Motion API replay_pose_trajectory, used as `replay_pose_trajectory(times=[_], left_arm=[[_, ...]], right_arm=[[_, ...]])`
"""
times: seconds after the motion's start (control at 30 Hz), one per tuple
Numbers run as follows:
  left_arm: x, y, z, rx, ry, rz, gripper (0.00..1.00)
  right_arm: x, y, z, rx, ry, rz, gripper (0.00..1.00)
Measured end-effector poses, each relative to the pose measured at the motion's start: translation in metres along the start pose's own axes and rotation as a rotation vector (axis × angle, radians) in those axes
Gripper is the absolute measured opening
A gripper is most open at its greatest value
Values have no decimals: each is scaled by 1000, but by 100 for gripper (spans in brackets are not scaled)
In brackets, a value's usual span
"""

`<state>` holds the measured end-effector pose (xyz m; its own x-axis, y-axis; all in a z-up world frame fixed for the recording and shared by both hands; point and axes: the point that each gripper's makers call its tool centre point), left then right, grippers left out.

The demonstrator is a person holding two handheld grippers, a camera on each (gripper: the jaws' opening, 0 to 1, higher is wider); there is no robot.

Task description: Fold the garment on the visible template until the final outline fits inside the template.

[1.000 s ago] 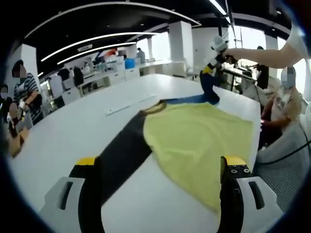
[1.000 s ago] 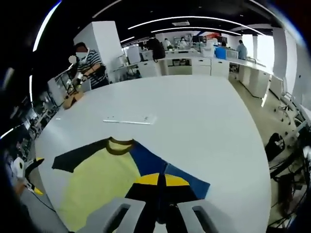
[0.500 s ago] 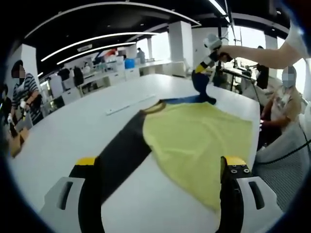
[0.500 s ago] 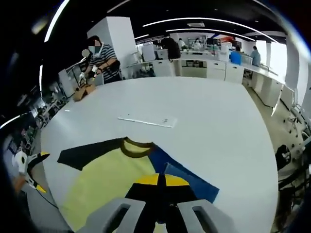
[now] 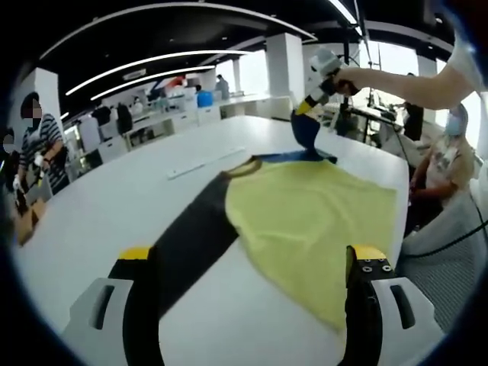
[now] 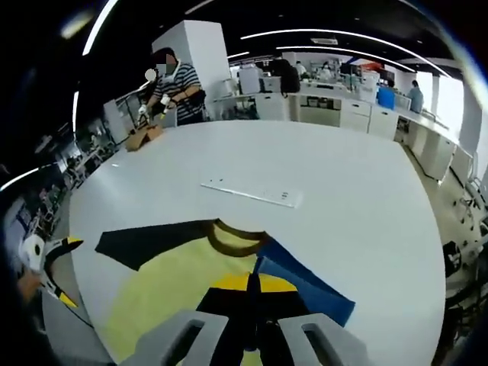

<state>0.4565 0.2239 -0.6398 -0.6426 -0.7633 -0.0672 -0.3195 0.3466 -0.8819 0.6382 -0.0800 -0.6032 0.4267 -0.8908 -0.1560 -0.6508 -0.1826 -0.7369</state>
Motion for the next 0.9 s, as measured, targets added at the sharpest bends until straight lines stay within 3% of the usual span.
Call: replay_pose_trajectory(times=[0.5, 0.9], left_arm=[[3, 2, 3, -14, 15, 7, 99], [2, 8, 1, -28, 16, 1, 99]], right_arm=[[-34, -4, 29, -31, 3, -46, 0], [-71, -8, 50, -40, -50, -50, 0]])
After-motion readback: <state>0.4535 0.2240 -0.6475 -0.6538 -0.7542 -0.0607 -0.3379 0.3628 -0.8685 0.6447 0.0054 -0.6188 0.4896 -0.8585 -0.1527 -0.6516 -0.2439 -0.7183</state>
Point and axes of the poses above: the point that each gripper's makers call its tool centre point, and the gripper's own axes: z roughly forward along the fingers, x roughly to its right, y roughly out of its underside, and after that the axes turned 2 degrees about x, right-handed
